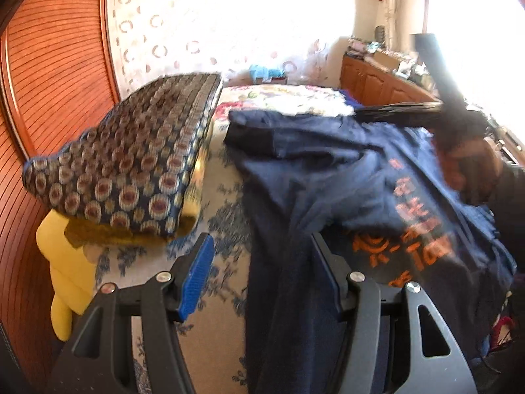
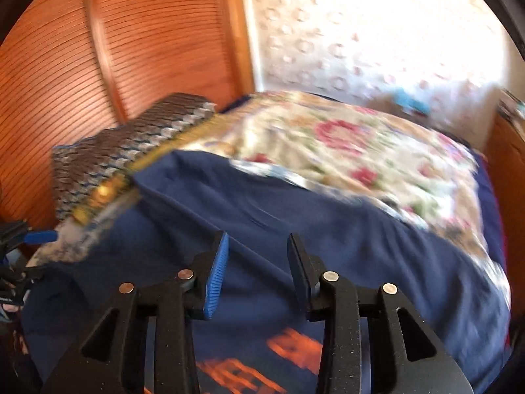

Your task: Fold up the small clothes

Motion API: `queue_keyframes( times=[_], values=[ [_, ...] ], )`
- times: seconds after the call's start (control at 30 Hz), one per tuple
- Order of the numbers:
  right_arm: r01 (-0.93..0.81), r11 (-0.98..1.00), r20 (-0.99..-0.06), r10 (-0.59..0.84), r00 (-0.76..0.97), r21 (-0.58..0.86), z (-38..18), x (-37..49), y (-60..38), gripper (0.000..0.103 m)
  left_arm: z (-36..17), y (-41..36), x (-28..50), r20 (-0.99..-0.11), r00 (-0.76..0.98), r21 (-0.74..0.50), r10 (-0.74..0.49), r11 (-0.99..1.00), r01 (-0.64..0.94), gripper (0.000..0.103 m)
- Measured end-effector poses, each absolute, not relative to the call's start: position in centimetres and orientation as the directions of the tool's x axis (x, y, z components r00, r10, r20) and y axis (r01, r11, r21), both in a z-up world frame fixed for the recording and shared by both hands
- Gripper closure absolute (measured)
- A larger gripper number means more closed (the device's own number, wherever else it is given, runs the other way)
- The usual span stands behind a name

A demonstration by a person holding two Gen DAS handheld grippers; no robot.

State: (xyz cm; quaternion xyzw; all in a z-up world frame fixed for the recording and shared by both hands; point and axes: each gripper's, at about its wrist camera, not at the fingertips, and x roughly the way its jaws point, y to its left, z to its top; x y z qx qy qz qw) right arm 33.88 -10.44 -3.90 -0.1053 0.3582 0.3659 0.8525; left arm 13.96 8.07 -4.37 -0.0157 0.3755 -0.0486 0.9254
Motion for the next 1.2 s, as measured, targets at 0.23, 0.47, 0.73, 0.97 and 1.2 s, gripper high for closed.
queue_keyframes(
  times=[0.23,0.47,0.73,0.97,1.2],
  values=[
    [-0.830,0.546,-0.689,0.645,0.332,0.111,-4.2,34.0,-1.5,0.065,-3.3,9.6,15.1,-0.679,0.733,-0.044,-0.044,0.999,0.019,0.044],
    [-0.876,0.474,-0.745,0.616,0.257,0.089,-6.1,34.9,3.6,0.099,-4.0,10.5,15.5,-0.685,0.727,-0.046,-0.035,0.999,0.004,0.044],
    [-0.667,0.743,-0.775,0.451,0.443,0.052,-7.1,42.3,2.5,0.088,-4.5,10.1,16.1,-0.685,0.726,-0.065,-0.058,0.998,0.018,0.044],
    [-0.625,0.774,-0.741,0.478,0.471,0.102,-5.2,42.2,-2.9,0.060,-3.8,7.8,18.2,-0.660,0.745,-0.066,-0.095,0.995,0.068,0.044],
    [-0.616,0.783,-0.698,0.488,0.524,0.085,-2.0,37.9,-11.0,0.047,-3.5,4.6,20.9,-0.664,0.735,-0.054,-0.135,0.990,0.132,0.044]
  ],
)
